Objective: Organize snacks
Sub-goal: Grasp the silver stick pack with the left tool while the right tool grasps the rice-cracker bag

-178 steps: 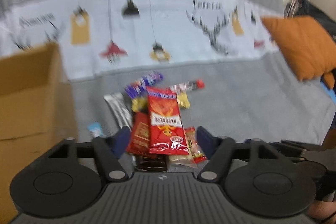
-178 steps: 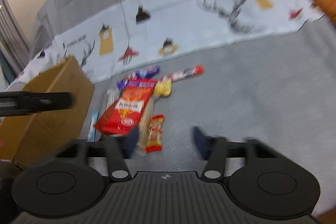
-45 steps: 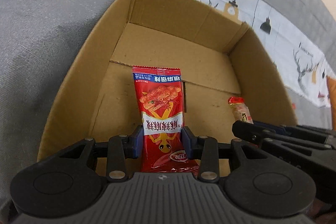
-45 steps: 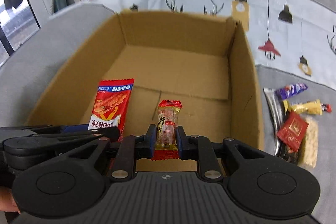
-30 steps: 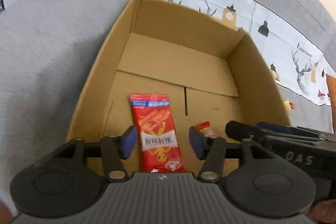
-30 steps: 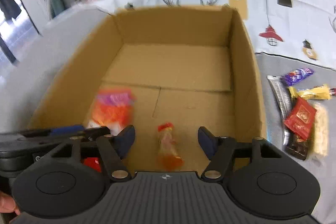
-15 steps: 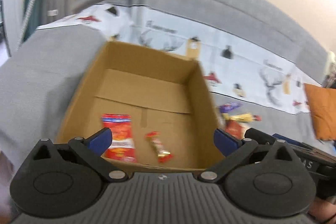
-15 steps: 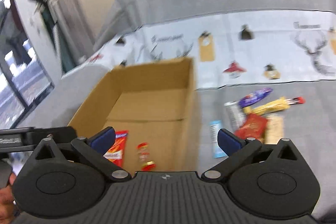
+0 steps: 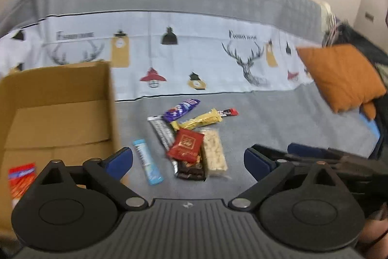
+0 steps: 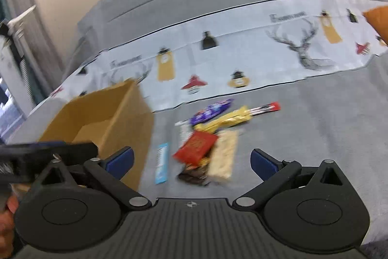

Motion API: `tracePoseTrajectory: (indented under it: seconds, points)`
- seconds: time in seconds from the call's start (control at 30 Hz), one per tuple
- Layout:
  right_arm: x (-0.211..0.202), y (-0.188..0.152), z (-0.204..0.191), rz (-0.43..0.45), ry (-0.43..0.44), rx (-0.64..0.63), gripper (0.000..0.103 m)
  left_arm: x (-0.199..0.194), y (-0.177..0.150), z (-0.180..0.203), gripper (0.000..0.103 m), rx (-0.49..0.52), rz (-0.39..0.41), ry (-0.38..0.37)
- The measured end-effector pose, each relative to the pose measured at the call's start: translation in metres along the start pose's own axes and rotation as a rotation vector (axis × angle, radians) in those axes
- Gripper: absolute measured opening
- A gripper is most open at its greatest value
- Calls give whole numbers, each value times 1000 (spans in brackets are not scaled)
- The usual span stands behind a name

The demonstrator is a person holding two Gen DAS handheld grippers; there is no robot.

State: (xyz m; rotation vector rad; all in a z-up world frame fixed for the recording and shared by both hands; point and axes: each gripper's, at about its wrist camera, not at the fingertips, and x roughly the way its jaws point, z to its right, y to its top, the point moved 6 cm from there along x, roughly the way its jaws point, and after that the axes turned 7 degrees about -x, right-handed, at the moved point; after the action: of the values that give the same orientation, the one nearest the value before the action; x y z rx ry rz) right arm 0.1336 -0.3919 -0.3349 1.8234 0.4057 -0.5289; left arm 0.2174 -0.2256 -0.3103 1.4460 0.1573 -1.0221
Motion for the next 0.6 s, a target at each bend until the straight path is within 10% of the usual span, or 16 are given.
tracePoseTrajectory:
  seconds: [0.2, 0.6]
  points:
    - [39, -6, 42, -67, -55, 17, 63, 87, 4, 7, 75, 70, -73, 73]
    - [140, -33, 49, -307, 59, 21, 54, 206, -7, -21, 64, 52, -286, 108]
